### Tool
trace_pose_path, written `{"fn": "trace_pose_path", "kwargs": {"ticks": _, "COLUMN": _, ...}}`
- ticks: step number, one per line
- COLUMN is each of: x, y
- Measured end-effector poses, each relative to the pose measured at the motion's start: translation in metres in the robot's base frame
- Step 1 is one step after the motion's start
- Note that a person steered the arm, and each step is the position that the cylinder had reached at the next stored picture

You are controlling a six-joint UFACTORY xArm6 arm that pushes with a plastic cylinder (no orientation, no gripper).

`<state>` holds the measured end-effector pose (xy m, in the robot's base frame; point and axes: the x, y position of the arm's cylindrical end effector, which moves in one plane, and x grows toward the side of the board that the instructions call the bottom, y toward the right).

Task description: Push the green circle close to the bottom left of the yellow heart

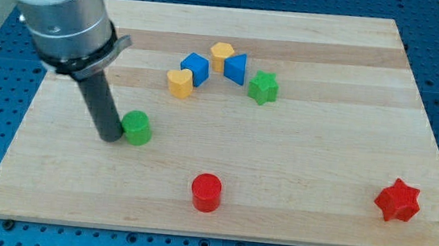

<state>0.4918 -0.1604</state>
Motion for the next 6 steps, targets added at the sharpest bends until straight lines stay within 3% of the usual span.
{"fn": "trace_pose_path", "kwargs": {"ticks": 2, "x": -0.016, "y": 0.014}}
{"fn": "trace_pose_path", "kwargs": {"ticks": 3, "x": 0.021, "y": 0.009}}
{"fn": "trace_pose_path", "kwargs": {"ticks": 5, "x": 0.046, "y": 0.082}}
{"fn": "trace_pose_path", "kwargs": {"ticks": 6, "x": 0.046, "y": 0.048}}
